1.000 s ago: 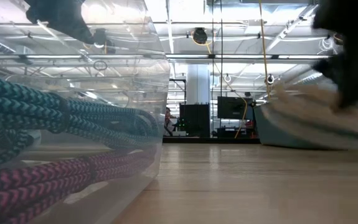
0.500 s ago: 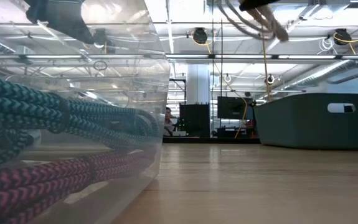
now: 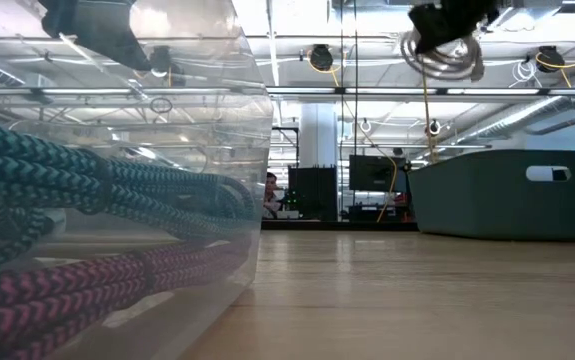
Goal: Pick & Place USB Port
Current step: Put the light brown usb cable into the blue bin
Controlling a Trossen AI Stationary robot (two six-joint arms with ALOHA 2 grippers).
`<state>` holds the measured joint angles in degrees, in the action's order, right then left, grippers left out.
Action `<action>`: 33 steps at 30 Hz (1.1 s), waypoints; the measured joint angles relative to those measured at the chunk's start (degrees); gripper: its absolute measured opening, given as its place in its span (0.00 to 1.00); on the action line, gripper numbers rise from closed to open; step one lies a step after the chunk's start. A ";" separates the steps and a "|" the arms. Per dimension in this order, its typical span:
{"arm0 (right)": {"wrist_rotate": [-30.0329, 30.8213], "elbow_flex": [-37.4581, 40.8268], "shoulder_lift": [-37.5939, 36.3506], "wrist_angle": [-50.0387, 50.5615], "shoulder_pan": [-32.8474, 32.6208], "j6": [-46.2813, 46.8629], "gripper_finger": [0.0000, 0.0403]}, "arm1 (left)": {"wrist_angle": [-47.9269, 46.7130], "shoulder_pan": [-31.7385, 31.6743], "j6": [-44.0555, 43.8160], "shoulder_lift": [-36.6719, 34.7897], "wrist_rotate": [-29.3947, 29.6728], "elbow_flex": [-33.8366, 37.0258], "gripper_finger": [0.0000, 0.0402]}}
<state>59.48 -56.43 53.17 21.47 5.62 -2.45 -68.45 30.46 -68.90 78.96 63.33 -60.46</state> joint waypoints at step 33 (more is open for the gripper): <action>-48.36 16.25 -4.82 21.36 20.90 18.20 0.02 | 0.02 0.00 0.16 0.04 -0.02 0.01 0.05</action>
<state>11.12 -40.18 48.34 42.83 26.52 15.75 -68.42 30.46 -68.73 79.00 63.31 -60.45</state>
